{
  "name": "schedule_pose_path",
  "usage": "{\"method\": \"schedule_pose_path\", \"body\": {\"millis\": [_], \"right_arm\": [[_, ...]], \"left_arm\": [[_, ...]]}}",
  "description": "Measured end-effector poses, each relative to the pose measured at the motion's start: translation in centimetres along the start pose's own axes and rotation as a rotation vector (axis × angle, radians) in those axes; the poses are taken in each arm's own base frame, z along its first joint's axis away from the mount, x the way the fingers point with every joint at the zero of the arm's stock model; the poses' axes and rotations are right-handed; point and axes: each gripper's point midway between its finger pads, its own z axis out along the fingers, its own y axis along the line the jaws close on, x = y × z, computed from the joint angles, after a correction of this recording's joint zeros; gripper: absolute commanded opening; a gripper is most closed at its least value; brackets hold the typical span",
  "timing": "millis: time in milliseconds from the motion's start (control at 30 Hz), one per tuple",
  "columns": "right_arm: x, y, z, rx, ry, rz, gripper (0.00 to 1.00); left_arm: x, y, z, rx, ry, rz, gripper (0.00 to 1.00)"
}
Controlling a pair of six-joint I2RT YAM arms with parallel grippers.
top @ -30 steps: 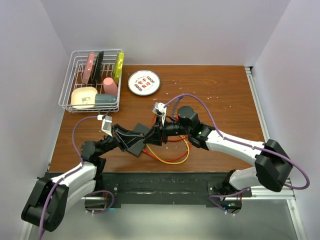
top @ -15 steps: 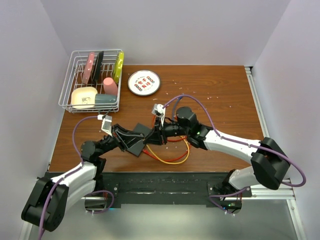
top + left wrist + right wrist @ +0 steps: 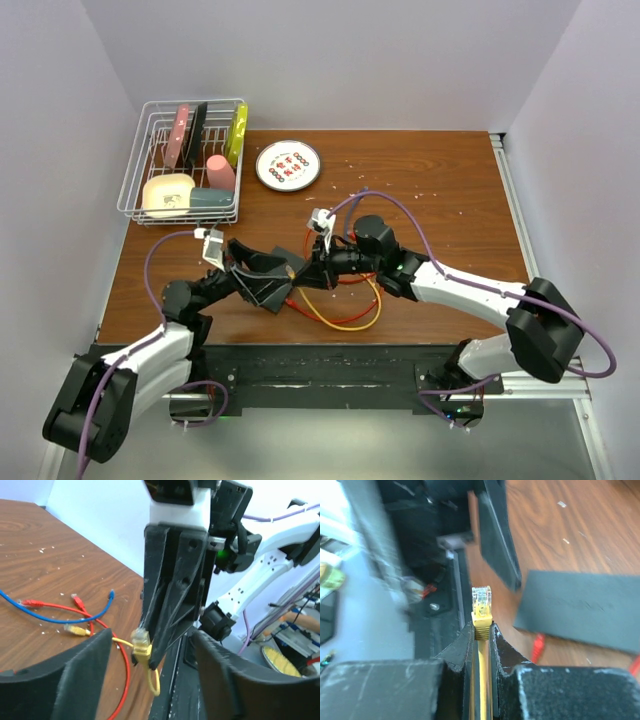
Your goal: Insert the plug into the switch port
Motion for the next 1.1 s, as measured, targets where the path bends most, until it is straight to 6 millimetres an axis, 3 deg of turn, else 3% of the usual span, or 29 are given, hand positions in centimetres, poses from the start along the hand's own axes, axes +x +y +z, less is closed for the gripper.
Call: {"method": "schedule_pose_path", "body": {"millis": [267, 400, 500, 633, 767, 933, 1100], "right_arm": [[2.4, -3.3, -1.4, 0.195, 0.099, -0.016, 0.0], [3.3, -5.3, -2.2, 0.31, 0.16, -0.023, 0.0], [3.9, -7.0, -2.1, 0.4, 0.209, -0.028, 0.0], [6.3, -8.8, -1.2, 0.492, 0.316, -0.039, 0.0], [10.2, -9.6, 0.1, 0.551, 0.463, -0.069, 0.0], [13.2, -9.9, 0.4, 0.599, 0.587, -0.11, 0.0], [13.5, -10.1, 0.9, 0.649, 0.642, -0.166, 0.0]], "left_arm": [[-4.0, 2.2, 1.6, -0.144, -0.079, 0.083, 0.83], [-5.6, 6.1, 1.7, -0.351, -0.088, 0.095, 0.84], [-5.5, 9.4, 0.9, -0.508, -0.061, 0.081, 0.84], [-3.7, 14.4, -1.4, -0.712, 0.02, 0.029, 0.82], [0.1, 18.7, -4.5, -0.863, 0.141, -0.068, 0.79], [3.9, 20.7, -6.5, -0.937, 0.246, -0.17, 0.72], [5.6, 21.4, -7.1, -0.951, 0.285, -0.211, 0.65]]}}
